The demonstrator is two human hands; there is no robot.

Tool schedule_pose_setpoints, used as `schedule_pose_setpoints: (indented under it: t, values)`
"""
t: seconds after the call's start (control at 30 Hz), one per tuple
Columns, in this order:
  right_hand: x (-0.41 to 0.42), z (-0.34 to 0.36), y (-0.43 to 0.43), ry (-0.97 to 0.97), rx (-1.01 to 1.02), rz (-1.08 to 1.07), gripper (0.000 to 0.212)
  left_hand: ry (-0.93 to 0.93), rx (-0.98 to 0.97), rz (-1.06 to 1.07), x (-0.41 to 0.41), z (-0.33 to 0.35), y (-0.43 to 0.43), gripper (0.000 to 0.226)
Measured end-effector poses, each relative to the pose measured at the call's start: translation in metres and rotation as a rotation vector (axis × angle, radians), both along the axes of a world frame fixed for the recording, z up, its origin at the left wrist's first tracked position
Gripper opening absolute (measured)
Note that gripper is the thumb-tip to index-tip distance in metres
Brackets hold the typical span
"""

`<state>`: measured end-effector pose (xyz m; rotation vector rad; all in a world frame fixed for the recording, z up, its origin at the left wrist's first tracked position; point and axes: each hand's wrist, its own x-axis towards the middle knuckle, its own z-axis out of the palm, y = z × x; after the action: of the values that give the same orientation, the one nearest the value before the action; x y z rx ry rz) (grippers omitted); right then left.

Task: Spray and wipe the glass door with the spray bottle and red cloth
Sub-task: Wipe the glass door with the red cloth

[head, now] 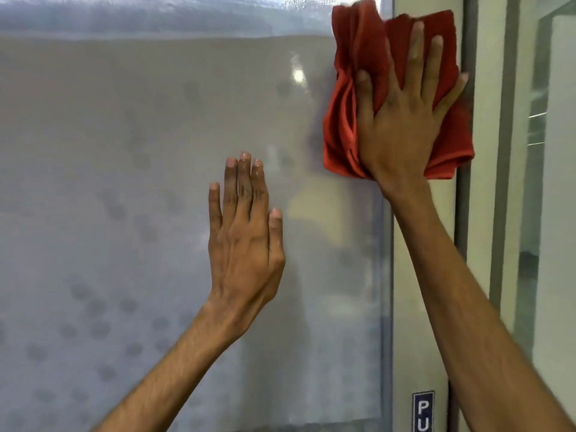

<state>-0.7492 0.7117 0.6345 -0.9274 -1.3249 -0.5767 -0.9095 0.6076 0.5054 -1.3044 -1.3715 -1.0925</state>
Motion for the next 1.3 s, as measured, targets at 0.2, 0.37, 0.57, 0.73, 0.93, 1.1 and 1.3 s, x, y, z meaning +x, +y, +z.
schedule_pose_setpoints:
  t: [0.2, 0.37, 0.57, 0.73, 0.93, 1.1, 1.3]
  values:
    - [-0.007, -0.061, -0.004, 0.013, 0.027, 0.064, 0.06, 0.061, -0.025, 0.025, 0.012, -0.015, 0.009, 0.063]
    - [-0.006, -0.122, -0.005, 0.025, -0.022, 0.072, 0.065, 0.051, -0.02, 0.039, 0.008, -0.031, 0.006, 0.062]
    - [-0.005, -0.18, -0.005, 0.054, -0.087, 0.031, 0.068, 0.047, -0.054, 0.063, 0.001, -0.059, -0.002, 0.061]
    - [-0.007, -0.218, -0.007, 0.087, -0.141, 0.05, 0.069, 0.018, -0.057, 0.056, -0.001, -0.084, -0.004, 0.061]
    - [-0.004, -0.254, -0.015, 0.046, -0.178, 0.077, 0.069, -0.023, -0.082, 0.053, -0.006, -0.108, -0.01, 0.06]
    - [-0.003, -0.155, -0.016, 0.027, -0.123, 0.109, 0.063, -0.013, -0.11, 0.043, -0.014, -0.1, -0.017, 0.059]
    - [0.004, -0.042, -0.002, -0.069, -0.021, 0.088, 0.062, -0.059, -0.049, 0.065, -0.033, -0.078, -0.02, 0.06]
